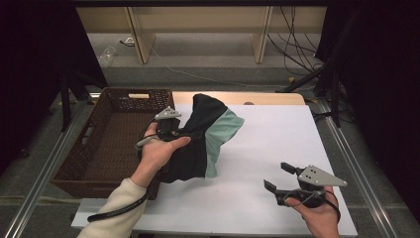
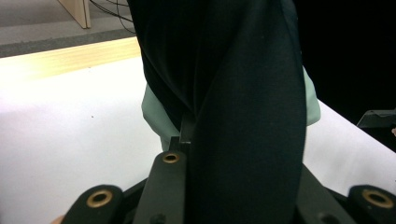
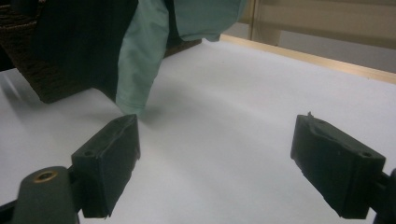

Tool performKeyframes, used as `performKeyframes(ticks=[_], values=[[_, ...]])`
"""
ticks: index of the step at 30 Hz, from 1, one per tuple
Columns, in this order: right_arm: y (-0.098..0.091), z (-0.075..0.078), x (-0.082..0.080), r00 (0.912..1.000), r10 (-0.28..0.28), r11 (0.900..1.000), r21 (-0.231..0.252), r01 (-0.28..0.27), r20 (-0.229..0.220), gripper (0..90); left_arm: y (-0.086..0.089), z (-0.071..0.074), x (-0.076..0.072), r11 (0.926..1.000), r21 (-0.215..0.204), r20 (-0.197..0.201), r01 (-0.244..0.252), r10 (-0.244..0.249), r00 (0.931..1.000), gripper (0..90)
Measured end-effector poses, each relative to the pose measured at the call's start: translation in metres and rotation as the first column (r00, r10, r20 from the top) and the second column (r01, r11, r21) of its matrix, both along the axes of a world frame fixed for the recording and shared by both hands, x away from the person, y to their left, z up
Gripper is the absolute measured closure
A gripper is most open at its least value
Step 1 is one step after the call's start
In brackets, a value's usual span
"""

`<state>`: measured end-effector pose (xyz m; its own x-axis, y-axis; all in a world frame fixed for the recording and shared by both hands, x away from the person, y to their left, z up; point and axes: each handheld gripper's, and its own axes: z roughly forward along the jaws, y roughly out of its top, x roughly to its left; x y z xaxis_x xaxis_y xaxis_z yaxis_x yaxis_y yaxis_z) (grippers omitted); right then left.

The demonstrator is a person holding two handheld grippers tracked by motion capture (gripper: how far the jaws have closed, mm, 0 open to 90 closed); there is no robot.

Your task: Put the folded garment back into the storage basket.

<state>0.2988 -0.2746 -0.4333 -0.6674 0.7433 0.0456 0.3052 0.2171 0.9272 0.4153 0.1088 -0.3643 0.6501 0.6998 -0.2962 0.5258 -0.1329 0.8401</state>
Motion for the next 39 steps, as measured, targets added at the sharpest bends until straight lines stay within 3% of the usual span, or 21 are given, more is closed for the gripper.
performKeyframes(ticks=[39], values=[[-0.001,0.0,0.001,0.9997,-0.022,0.9997,-0.007,0.022,0.008,16.2,0.029,0.028,-0.004,0.996,-0.055,0.033,-0.071,0.073,0.9968,75.7]])
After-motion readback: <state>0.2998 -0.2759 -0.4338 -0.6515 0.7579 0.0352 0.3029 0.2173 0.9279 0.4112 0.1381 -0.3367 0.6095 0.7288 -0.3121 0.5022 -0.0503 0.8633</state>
